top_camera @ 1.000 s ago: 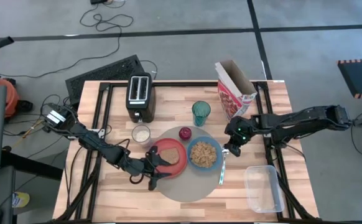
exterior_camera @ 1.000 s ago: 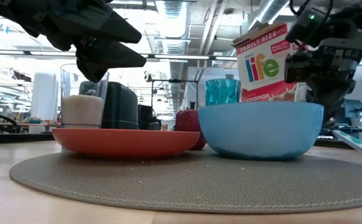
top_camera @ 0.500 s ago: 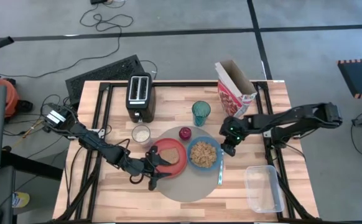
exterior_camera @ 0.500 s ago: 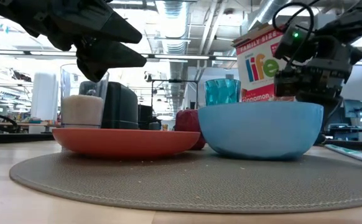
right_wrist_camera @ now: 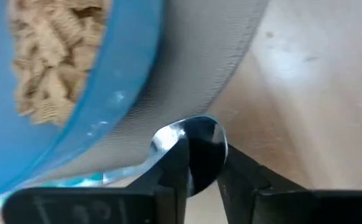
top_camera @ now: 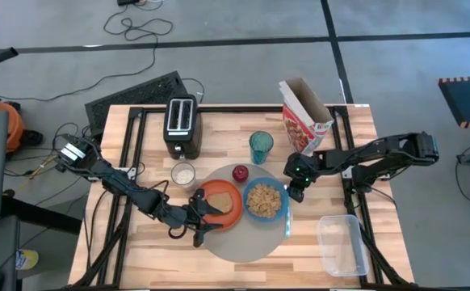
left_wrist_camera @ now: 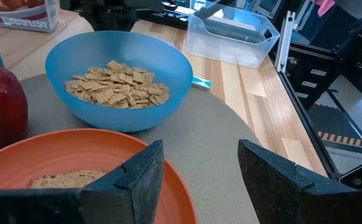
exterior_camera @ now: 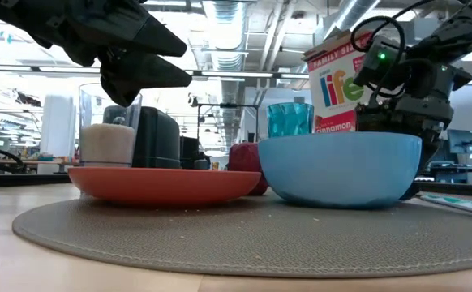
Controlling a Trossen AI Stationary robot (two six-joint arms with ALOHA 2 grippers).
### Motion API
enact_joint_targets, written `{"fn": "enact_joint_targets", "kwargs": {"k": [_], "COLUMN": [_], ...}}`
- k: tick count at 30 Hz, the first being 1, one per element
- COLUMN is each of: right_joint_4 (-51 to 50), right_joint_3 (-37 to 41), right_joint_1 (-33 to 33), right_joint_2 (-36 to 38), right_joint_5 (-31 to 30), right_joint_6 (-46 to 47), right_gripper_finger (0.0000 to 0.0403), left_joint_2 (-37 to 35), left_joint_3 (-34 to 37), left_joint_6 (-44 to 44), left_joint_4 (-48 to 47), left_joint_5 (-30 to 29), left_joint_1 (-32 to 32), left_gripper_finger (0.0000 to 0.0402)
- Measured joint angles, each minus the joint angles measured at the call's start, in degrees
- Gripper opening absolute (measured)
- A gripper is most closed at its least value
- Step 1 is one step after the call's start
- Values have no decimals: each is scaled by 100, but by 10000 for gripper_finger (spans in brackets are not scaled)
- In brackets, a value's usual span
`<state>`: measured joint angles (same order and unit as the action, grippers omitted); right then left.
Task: Arrange a breakfast setting
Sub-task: Move the spoon to the right of the placemat, then return to Home Position
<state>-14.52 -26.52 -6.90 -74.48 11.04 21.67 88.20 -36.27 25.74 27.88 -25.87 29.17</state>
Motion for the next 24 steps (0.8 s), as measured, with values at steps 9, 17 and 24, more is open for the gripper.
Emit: {"fn": "enact_joint_targets", "kwargs": {"k": [9, 17, 24], "right_joint_4": [-25, -841, -1515], "right_joint_3": [-8, -427, -771], "right_joint_1": [0, 11, 11], "right_joint_2": [28, 28, 28], "right_joint_5": [-135, -78, -60], "right_joint_6": [6, 30, 33], "right_gripper_finger": [180, 198, 194], "left_joint_2": [0, 0, 0], "left_joint_3": [0, 0, 0], "left_joint_6": [0, 0, 4], "left_joint_4": [9, 8, 7], "left_joint_5": [-2, -4, -4], "left_joint_1": [0, 0, 0], "left_gripper_finger": [194, 194, 194]}}
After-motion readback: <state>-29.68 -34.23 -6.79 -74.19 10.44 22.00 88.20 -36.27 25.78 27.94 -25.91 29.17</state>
